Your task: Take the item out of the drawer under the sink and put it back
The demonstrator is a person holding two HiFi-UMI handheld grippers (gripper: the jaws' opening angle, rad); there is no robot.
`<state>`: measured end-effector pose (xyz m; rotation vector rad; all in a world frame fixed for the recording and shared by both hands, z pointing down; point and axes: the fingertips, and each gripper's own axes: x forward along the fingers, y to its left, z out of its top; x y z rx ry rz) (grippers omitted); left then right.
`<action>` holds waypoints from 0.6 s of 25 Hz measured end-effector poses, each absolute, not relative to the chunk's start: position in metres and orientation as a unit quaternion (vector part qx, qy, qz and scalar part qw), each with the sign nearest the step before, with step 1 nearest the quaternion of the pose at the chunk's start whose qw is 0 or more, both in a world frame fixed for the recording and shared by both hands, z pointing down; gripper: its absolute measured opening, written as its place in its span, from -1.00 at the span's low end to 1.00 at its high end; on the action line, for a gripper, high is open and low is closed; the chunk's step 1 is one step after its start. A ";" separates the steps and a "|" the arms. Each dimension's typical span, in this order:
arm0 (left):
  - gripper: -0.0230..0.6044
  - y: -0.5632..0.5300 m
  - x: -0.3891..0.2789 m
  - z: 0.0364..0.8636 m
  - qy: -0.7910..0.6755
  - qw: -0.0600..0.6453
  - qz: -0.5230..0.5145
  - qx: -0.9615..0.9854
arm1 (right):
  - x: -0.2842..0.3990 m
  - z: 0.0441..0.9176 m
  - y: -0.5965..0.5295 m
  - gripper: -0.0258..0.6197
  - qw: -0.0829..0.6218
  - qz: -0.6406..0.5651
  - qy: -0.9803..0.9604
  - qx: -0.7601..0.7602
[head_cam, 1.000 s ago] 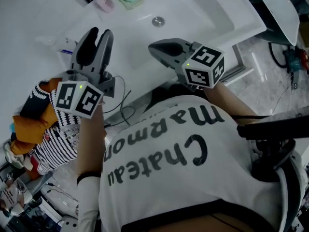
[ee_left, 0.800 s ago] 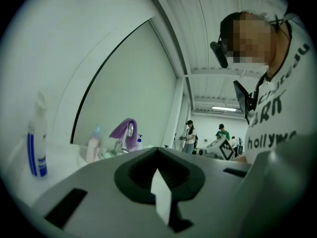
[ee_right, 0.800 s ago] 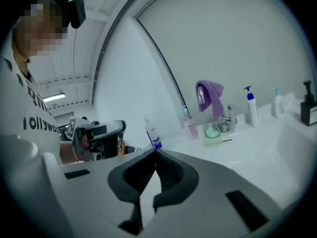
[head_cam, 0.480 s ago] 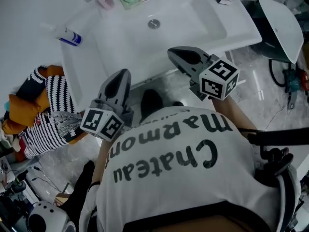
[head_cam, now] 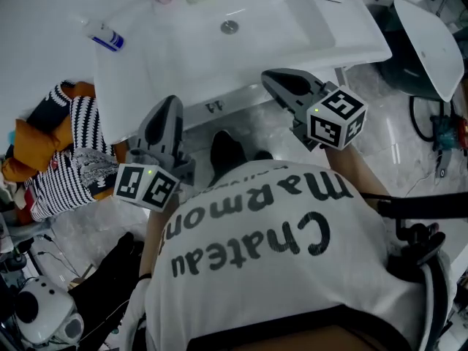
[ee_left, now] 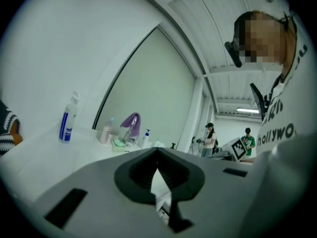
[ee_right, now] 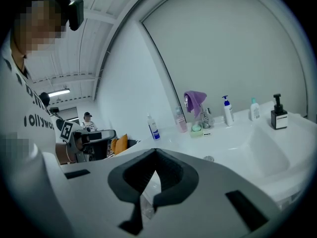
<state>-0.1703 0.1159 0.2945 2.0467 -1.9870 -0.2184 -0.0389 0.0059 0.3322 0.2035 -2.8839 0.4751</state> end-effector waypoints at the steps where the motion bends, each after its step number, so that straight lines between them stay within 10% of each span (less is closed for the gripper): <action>1: -0.90 0.119 -0.168 0.294 -0.689 0.140 -0.074 0.707 | -0.038 0.331 0.008 -0.89 0.105 0.161 -0.979 0.066; 15: -0.90 0.142 -0.146 0.298 -0.698 0.140 -0.077 0.698 | -0.027 0.327 0.027 -0.89 0.103 0.148 -0.983 0.042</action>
